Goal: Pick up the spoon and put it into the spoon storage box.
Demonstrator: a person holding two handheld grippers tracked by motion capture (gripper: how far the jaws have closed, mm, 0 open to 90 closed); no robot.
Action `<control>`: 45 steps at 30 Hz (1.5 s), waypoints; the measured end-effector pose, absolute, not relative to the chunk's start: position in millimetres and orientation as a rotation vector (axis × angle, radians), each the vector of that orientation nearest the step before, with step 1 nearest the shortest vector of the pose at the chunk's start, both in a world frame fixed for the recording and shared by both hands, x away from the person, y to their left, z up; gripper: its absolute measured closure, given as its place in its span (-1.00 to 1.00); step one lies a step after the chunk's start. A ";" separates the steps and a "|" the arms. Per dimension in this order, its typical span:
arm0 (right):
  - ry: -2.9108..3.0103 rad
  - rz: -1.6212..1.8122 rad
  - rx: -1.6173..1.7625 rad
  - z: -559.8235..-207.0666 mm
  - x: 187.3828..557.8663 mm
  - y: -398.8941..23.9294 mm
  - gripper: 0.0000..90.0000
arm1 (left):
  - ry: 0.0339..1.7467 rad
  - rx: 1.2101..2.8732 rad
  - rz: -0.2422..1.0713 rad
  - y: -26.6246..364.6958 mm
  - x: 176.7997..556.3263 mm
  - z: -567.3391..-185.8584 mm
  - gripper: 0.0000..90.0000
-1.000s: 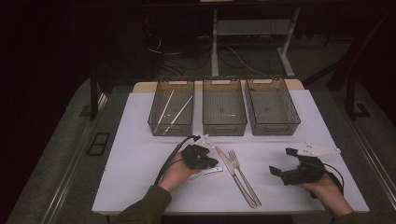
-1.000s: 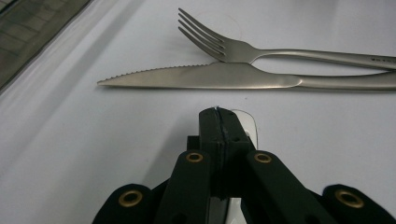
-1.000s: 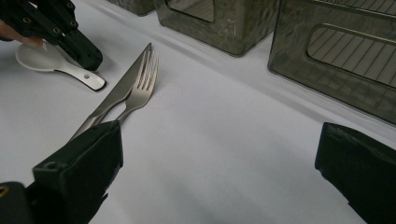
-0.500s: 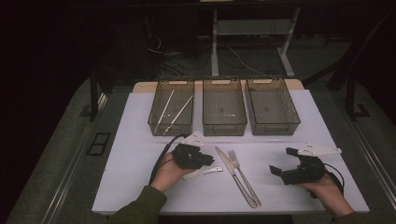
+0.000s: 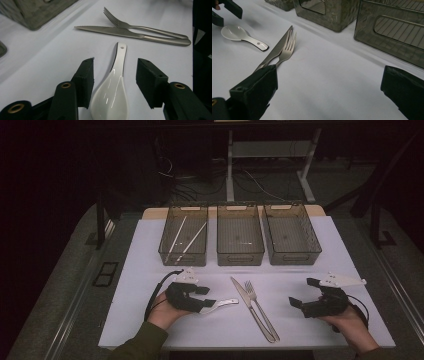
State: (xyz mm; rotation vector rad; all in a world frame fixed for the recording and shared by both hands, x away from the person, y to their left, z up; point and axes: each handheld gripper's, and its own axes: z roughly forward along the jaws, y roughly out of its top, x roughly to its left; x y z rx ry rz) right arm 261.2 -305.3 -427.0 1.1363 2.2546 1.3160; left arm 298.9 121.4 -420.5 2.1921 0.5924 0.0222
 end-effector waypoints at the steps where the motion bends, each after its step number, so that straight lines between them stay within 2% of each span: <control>1: 2.255 1.317 1.136 -426.8 261.0 -305.2 -0.98 | 0.592 2.197 0.013 120.6 299.6 -422.1 0.02; 18: 2.254 1.310 1.133 -427.0 261.0 -305.2 -0.98 | 0.595 2.301 0.011 112.1 311.4 -440.7 -0.04; 33: 2.249 1.308 1.140 -426.9 261.1 -305.8 -0.98 | 0.559 2.341 0.010 108.9 306.9 -441.6 0.03; 45: 2.241 1.314 1.143 -426.7 261.0 -306.0 -0.98 | 0.516 2.387 0.064 102.4 295.2 -440.6 0.14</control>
